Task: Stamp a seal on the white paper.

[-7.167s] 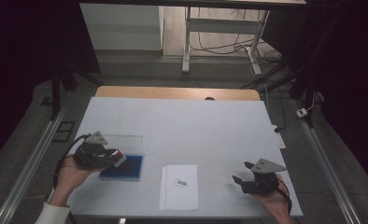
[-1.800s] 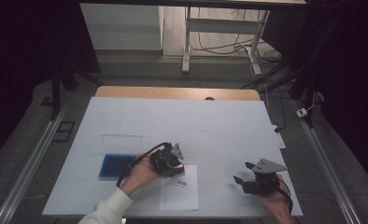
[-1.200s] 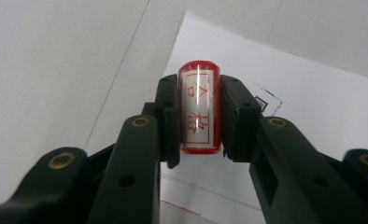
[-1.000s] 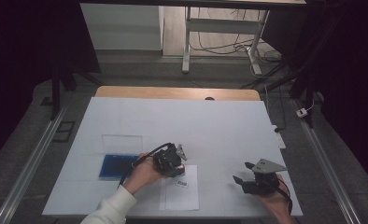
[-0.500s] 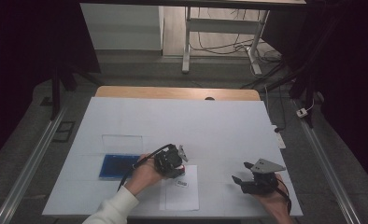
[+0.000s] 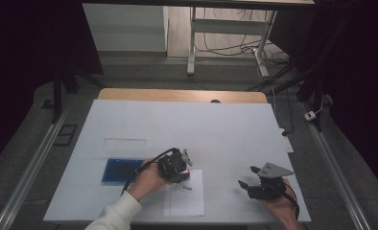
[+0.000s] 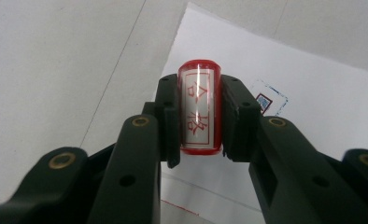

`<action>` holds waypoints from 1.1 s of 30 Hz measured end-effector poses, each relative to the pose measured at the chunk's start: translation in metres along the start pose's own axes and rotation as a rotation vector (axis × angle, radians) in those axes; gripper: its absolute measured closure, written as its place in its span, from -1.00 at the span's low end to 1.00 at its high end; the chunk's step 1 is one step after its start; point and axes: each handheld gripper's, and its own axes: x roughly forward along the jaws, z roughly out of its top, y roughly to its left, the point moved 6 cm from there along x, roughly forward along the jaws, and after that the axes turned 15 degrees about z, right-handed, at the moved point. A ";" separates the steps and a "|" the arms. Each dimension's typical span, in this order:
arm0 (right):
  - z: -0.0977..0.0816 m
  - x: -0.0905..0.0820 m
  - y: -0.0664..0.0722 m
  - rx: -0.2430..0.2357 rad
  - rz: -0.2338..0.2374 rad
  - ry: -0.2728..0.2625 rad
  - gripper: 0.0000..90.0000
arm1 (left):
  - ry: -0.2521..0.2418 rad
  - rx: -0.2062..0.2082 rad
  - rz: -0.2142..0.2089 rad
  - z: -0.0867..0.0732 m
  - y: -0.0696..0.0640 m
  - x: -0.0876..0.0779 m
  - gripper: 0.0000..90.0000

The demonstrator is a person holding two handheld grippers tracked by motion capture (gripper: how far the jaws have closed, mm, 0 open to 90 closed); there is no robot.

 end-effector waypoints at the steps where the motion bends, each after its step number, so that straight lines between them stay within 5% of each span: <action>1: 0.000 0.000 0.000 0.000 0.001 -0.001 -0.40 | 0.000 0.001 0.002 0.000 0.000 0.000 0.58; 19: 0.001 0.001 0.001 -0.005 0.004 0.003 -0.40 | -0.007 0.000 0.008 0.000 -0.001 0.000 0.58; 33: 0.000 -0.003 0.000 -0.001 0.001 -0.003 -0.40 | -0.060 -0.018 -0.001 0.002 0.000 -0.009 0.56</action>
